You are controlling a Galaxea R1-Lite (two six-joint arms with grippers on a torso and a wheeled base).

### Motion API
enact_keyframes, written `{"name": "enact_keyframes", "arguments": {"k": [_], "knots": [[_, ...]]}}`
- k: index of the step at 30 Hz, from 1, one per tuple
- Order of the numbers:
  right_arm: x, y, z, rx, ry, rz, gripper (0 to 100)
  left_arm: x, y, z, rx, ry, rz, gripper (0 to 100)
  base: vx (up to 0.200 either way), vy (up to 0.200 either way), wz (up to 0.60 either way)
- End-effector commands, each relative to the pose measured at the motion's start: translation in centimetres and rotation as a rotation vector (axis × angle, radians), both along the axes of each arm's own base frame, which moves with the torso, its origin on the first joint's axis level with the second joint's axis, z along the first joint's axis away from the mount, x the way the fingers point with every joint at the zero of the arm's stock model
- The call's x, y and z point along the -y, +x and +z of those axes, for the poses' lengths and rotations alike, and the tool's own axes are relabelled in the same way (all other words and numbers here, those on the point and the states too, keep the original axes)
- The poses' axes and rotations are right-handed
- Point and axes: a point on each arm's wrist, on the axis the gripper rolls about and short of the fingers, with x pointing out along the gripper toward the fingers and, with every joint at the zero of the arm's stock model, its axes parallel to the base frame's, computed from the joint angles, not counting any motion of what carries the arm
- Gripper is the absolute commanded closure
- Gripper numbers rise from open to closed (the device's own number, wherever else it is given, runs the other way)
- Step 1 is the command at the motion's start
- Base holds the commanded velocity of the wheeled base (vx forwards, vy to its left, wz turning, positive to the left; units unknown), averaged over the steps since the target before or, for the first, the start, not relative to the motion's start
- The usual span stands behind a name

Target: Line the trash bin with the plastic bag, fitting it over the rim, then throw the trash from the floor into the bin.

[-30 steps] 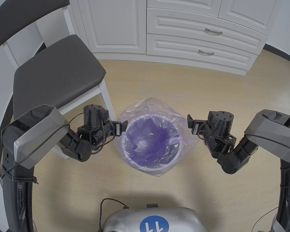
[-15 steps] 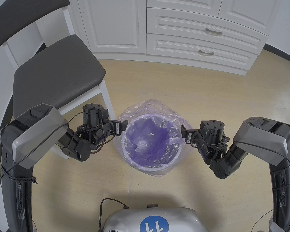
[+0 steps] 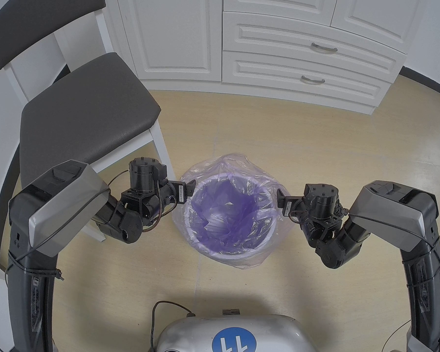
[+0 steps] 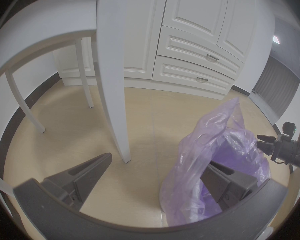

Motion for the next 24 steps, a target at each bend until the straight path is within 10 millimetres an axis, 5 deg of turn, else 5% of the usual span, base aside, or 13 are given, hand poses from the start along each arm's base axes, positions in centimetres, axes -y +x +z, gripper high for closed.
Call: {"name": "enact_keyframes", "arguments": {"k": [1,24], "knots": [[0.3,0.4,-0.9,-0.014,-0.005,-0.01,0,0.3,1.2,-1.6,-0.003,-0.004,0.008,0,0.0,0.0,0.0],[1.4,2.3,-2.6,-0.005,0.0,-0.044,0,0.8,4.2,-2.8,0.02,-0.107,0.107,0,0.0,0.0,0.0]]}}
